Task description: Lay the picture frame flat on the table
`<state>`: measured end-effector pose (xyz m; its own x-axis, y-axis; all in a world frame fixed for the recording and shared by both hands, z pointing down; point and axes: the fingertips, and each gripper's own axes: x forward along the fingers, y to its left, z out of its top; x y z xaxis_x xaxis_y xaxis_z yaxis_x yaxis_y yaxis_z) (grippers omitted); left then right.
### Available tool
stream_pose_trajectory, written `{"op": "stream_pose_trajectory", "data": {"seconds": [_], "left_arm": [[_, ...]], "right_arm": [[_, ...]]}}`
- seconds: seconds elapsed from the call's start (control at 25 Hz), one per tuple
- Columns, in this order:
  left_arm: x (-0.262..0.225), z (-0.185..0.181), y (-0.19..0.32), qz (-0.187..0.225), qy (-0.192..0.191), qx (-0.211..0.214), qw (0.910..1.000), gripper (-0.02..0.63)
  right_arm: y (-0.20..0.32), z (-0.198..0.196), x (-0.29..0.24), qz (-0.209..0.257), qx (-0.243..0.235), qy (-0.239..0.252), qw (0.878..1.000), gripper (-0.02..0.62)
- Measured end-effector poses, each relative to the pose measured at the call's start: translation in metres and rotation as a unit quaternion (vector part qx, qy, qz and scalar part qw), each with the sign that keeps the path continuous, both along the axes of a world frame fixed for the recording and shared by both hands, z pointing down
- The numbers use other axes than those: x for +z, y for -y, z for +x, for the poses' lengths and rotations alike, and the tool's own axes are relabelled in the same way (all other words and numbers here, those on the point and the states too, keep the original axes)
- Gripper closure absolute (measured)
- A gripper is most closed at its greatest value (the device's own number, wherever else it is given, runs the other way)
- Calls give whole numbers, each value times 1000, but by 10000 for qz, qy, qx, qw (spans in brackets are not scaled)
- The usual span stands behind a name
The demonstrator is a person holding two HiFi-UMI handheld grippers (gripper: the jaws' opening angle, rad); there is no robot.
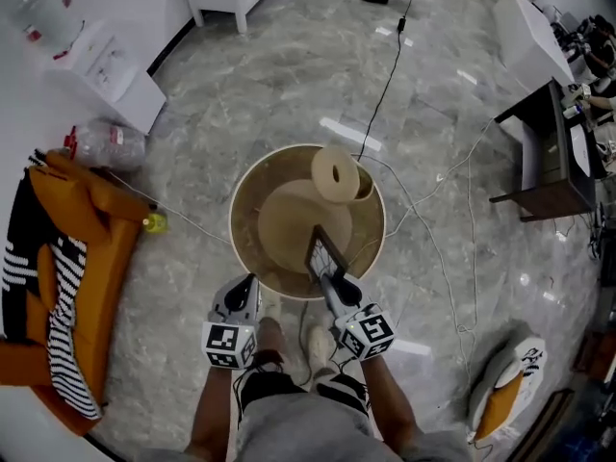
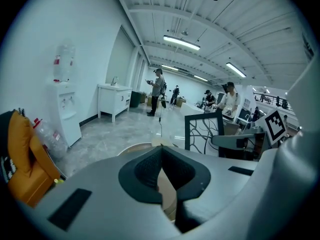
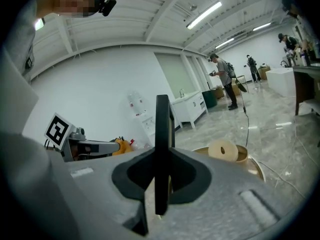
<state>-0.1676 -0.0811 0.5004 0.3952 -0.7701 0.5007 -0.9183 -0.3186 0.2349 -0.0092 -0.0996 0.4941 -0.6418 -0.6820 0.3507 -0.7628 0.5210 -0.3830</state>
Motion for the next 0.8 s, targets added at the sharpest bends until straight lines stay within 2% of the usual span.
{"op": "stream_pose_trajectory", "data": {"seconds": [0.36,0.64,0.8], "left_arm": [[106,-14,58,-370,-49,154,9992,588],[179,-14,83,-604,-36,284,9978,588],[221,-17,86,-819,-54,319,9961,588]], "right_arm": [[52,-12,107,-460,185,-147,9987,546],[61,-23,185,-911,139,-87,9957,546],[65,-23,227,-1155,297,-75,9928,546]]}}
